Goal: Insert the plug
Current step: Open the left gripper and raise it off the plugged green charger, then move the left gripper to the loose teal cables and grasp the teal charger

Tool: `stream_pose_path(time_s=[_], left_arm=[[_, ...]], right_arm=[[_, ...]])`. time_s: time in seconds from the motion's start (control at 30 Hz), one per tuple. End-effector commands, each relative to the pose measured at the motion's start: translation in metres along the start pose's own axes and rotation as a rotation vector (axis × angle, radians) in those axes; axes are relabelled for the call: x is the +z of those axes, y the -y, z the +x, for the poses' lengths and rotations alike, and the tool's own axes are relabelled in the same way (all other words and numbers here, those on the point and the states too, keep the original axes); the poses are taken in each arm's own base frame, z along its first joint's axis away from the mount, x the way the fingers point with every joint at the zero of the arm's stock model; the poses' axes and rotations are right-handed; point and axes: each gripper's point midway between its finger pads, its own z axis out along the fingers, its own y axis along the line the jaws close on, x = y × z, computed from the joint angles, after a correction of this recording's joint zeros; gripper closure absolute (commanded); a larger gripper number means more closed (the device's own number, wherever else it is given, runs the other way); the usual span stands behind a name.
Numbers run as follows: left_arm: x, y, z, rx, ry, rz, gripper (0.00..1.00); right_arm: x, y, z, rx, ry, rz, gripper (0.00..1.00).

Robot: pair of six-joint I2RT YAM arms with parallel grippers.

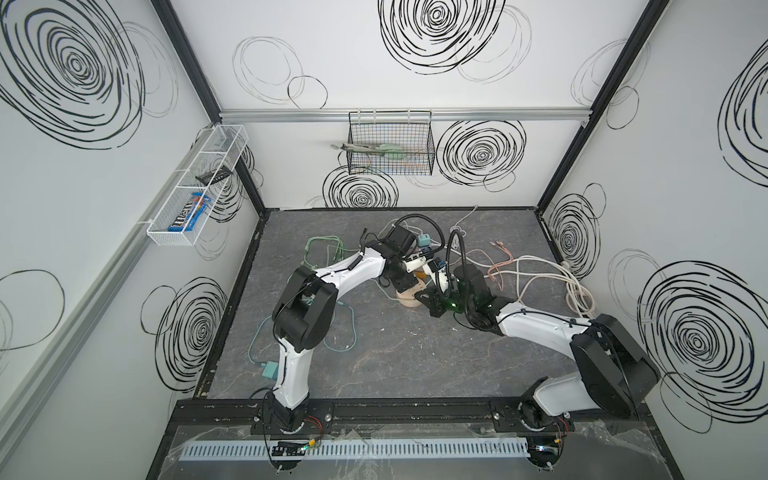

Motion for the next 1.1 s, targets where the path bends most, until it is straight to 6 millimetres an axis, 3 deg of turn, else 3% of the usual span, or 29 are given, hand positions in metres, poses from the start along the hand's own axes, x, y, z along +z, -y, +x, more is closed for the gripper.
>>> stream_pose_path(time_s=[0.0, 0.17, 0.2, 0.27, 0.3, 0.33, 0.37, 0.47, 0.6, 0.7, 0.9, 1.07], left_arm=[[-0.055, -0.016, -0.006, -0.039, 0.089, -0.067, 0.21], [-0.088, -0.032, 0.024, -0.197, 0.144, -0.116, 0.13], [-0.095, -0.036, 0.028, -0.234, 0.155, -0.138, 0.12], [-0.113, -0.043, 0.03, -0.299, 0.199, -0.191, 0.01], [-0.122, -0.044, 0.029, -0.329, 0.234, -0.206, 0.04], [-0.13, -0.043, 0.026, -0.358, 0.273, -0.208, 0.04], [-0.136, -0.043, 0.025, -0.388, 0.299, -0.215, 0.04], [-0.151, -0.059, 0.035, -0.537, 0.365, -0.326, 0.04], [-0.164, -0.096, 0.085, -0.834, 0.372, -0.525, 0.04], [-0.165, -0.111, 0.128, -1.026, 0.35, -0.607, 0.04], [-0.169, -0.113, 0.207, -1.33, 0.278, -0.769, 0.04], [-0.176, -0.103, 0.253, -1.51, 0.302, -0.779, 0.04]], right_arm=[[-0.001, 0.001, -0.024, 0.02, 0.078, 0.007, 0.92], [-0.002, -0.005, -0.025, -0.002, 0.085, -0.021, 0.75], [-0.003, -0.007, -0.025, -0.011, 0.083, -0.029, 0.68], [-0.005, -0.01, -0.023, -0.036, 0.073, -0.041, 0.52], [-0.007, -0.01, -0.023, -0.052, 0.073, -0.037, 0.37], [-0.01, -0.009, -0.023, -0.062, 0.083, -0.022, 0.14], [-0.013, -0.009, -0.024, -0.071, 0.099, -0.014, 0.02], [-0.025, -0.003, -0.029, -0.088, 0.147, 0.037, 0.03], [-0.042, 0.011, -0.038, -0.07, 0.209, 0.142, 0.03], [-0.058, 0.016, -0.044, -0.077, 0.279, 0.188, 0.03], [-0.087, 0.034, -0.058, 0.0, 0.379, 0.329, 0.03], [-0.105, 0.045, -0.062, 0.082, 0.443, 0.348, 0.03]])
